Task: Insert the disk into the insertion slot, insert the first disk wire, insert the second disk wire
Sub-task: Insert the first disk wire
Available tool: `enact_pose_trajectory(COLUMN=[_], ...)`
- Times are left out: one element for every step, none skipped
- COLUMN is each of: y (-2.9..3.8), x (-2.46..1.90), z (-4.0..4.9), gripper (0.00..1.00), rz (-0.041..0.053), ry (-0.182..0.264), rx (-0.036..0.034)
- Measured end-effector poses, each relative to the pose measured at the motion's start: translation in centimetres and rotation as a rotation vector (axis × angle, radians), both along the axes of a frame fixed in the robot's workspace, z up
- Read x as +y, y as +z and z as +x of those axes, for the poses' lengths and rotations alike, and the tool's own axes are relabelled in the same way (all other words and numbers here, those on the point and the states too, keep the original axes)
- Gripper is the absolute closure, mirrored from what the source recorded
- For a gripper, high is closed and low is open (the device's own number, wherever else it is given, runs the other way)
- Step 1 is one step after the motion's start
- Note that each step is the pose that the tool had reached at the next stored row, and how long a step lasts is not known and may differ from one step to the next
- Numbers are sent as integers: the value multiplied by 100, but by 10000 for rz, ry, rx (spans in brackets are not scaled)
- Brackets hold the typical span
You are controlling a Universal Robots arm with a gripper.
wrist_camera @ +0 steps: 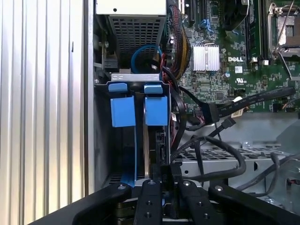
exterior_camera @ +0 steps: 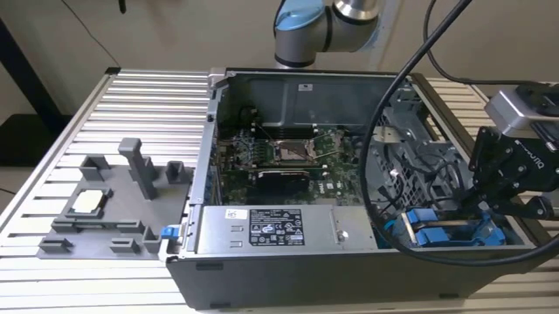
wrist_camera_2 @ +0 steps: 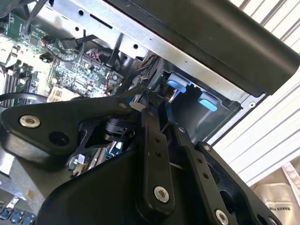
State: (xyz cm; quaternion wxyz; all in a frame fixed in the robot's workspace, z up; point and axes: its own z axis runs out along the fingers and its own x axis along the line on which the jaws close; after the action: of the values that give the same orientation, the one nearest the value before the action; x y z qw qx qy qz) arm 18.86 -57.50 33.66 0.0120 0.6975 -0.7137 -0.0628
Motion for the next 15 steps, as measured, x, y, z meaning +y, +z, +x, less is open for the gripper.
enact_pose_trajectory(y=[-1,-2,-1,-1,-2,-2,-2,-2,-1,-2,-2,-2,-2,1,3], x=[-6,-13,-20,-29,-38,-44,-49,-53,-54,-54,-55,-54,-54,-54,-54], z=[0,-1,-2,-3,-4,-5,-7,-9,-13,-15,-16,-15,-15,-15,-15], gripper=[81,81,81,81,81,81,81,81,81,81,81,81,81,81,81], rz=[11,17,21,26,38,47,56,72,100,146,202,253,300,340,363], ry=[0,1,1,1,1,1,1,1,0,-1,0,0,0,0,0], rx=[-1,-1,-1,-2,-2,-1,-2,-9,-20,-37,-51,-59,-63,-63,-63])
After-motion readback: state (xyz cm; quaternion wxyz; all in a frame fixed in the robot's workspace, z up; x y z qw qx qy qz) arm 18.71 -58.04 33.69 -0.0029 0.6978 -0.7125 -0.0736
